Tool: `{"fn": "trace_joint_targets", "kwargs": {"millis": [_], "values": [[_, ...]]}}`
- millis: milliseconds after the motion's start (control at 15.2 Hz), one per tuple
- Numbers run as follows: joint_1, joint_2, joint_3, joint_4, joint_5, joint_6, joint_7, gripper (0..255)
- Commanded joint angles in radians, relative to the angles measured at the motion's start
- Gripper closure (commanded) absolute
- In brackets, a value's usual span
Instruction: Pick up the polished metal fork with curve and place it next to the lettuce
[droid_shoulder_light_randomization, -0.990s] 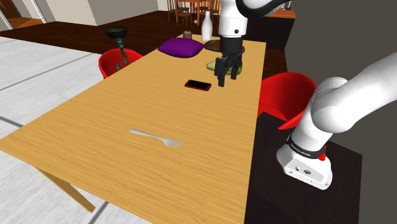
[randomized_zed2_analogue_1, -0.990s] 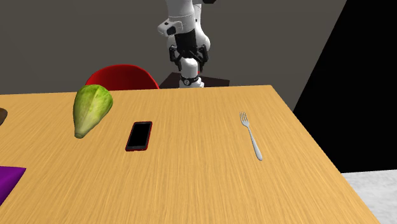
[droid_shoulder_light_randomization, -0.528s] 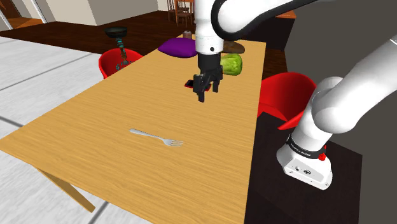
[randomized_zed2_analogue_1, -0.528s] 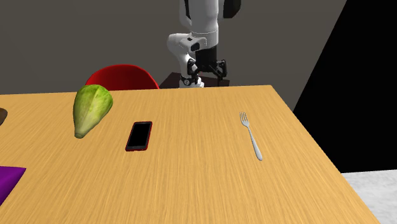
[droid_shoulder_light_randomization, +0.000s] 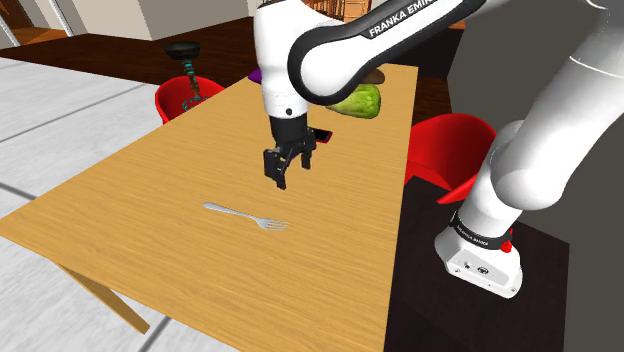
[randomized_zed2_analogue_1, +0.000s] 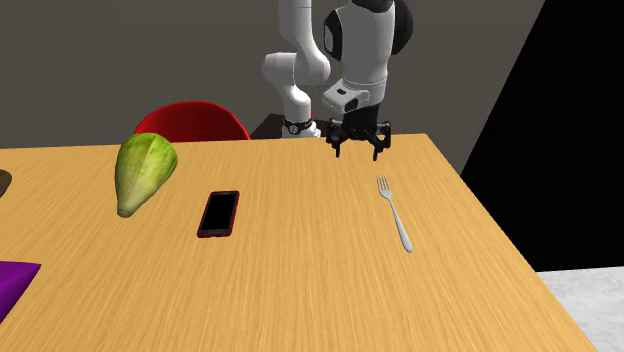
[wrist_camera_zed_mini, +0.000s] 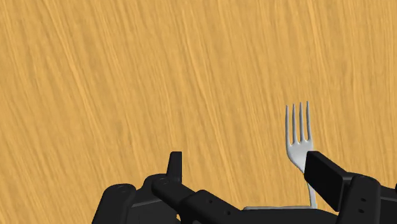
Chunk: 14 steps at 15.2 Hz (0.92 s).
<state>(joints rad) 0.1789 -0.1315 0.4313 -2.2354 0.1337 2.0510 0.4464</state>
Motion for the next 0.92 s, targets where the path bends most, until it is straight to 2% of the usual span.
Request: {"fn": "trace_joint_targets", "kwargs": {"millis": [0, 396, 858], "values": [[0.012, 0.08, 0.03, 0.053, -0.041, 0.023, 0.057, 0], [0.08, 0.321, 0.073, 0.232, -0.197, 0.053, 0.217, 0], [0.093, 0.37, 0.065, 0.2, -0.227, 0.126, 0.239, 0]]}}
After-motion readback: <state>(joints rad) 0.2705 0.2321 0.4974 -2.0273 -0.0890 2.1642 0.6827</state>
